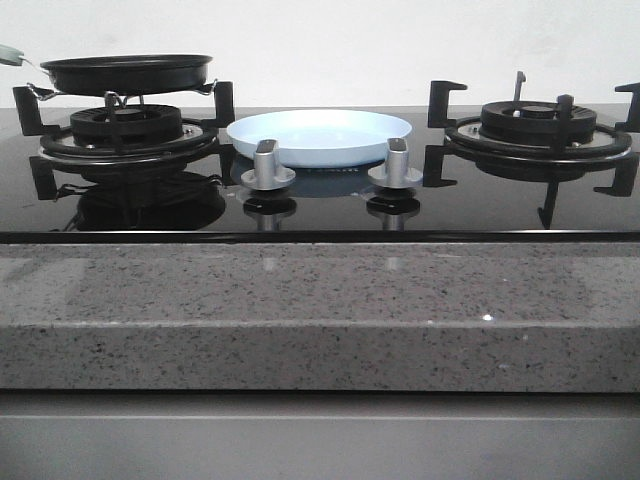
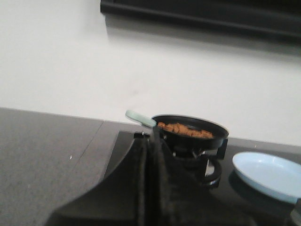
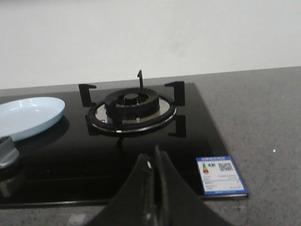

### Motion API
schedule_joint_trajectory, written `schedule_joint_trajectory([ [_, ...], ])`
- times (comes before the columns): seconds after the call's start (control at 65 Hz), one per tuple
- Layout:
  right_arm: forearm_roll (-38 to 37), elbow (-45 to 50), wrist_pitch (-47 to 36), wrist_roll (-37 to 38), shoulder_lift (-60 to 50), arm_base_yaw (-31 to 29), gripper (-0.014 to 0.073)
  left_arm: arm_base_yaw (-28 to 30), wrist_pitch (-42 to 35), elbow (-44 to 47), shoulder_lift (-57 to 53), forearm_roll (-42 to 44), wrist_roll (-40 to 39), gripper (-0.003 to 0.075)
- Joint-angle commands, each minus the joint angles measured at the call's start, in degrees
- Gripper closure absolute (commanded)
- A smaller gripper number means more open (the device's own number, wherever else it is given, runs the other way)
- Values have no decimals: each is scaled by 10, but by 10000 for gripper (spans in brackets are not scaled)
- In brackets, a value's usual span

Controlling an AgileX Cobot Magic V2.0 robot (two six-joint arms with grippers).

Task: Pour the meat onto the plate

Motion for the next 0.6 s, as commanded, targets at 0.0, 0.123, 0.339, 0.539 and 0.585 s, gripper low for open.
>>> schedule_joint_trajectory([
  [0.0, -7, -74, 8, -8, 11, -4, 664, 0, -14, -72, 26, -5, 0, 741],
  [0.123, -7, -165, 64, -12, 59, -4, 664, 0, 51, -157, 88, 6, 0, 741],
  [0.339, -7, -293, 157, -12, 159, -4, 664, 0, 188, -286, 199, 18, 11, 741],
  [0.539, -5, -336, 230, -12, 246, -4, 664, 0, 226, -321, 274, 15, 20, 741],
  [0.585, -5, -334, 232, -12, 260, -4, 664, 0, 228, -321, 285, 15, 20, 741],
])
